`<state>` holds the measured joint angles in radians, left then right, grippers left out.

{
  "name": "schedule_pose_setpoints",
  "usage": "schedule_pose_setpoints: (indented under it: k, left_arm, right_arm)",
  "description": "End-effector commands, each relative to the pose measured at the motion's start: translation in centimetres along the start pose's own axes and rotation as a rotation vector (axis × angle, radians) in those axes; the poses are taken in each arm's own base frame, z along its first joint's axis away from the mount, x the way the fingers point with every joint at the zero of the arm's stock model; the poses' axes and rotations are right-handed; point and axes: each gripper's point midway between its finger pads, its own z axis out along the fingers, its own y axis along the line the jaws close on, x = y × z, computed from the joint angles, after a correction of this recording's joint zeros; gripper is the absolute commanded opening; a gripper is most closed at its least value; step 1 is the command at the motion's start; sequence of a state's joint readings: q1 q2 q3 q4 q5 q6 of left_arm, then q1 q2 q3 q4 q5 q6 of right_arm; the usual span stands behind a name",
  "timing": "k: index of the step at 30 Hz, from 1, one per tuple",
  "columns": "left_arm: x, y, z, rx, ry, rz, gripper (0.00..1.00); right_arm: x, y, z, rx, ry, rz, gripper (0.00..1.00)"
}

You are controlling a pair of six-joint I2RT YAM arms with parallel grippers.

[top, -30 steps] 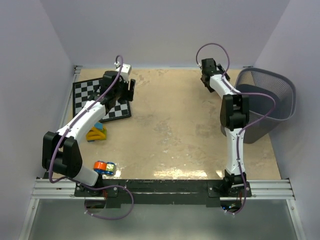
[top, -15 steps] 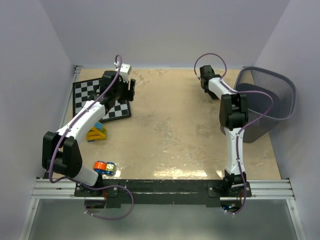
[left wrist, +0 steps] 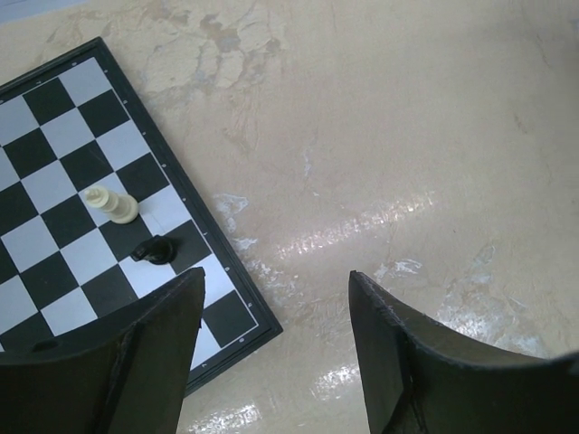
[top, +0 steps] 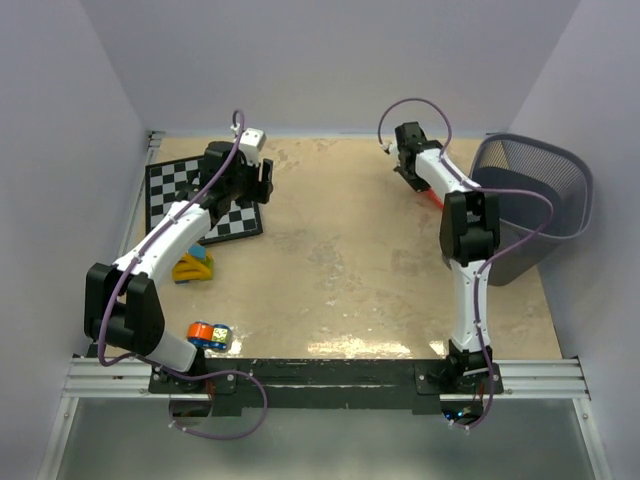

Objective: Put the trash bags into the trash bin
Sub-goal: Pick up the trash bag from the corner of the board.

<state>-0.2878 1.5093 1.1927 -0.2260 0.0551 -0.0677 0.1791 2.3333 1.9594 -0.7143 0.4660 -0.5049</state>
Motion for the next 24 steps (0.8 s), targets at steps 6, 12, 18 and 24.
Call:
schedule_pose_setpoints:
  k: [6, 12, 18, 24]
  left_arm:
    - [-1.5, -4.2, -2.1, 0.25, -0.148, 0.035, 0.7]
    - [-3.8, -6.7, -4.2, 0.382, -0.251, 0.037, 0.73]
    - [-7.1, -10.8, -7.5, 0.608, -0.465, 0.024, 0.96]
    - [-8.1, -11.2, -4.2, 0.624, -0.424, -0.134, 1.0]
  right_arm:
    - [-13.3, 9.5, -26.9, -0.821, -0.773, 0.051, 0.0]
    - [-15.8, 9.3, -34.8, -0.961, -0.989, 0.014, 0.0]
    - [-15.9, 10.4, -35.7, -1.056, -1.022, 0.001, 0.0]
    - [-16.0, 10.3, -37.9, -1.132, -1.057, 0.003, 0.0]
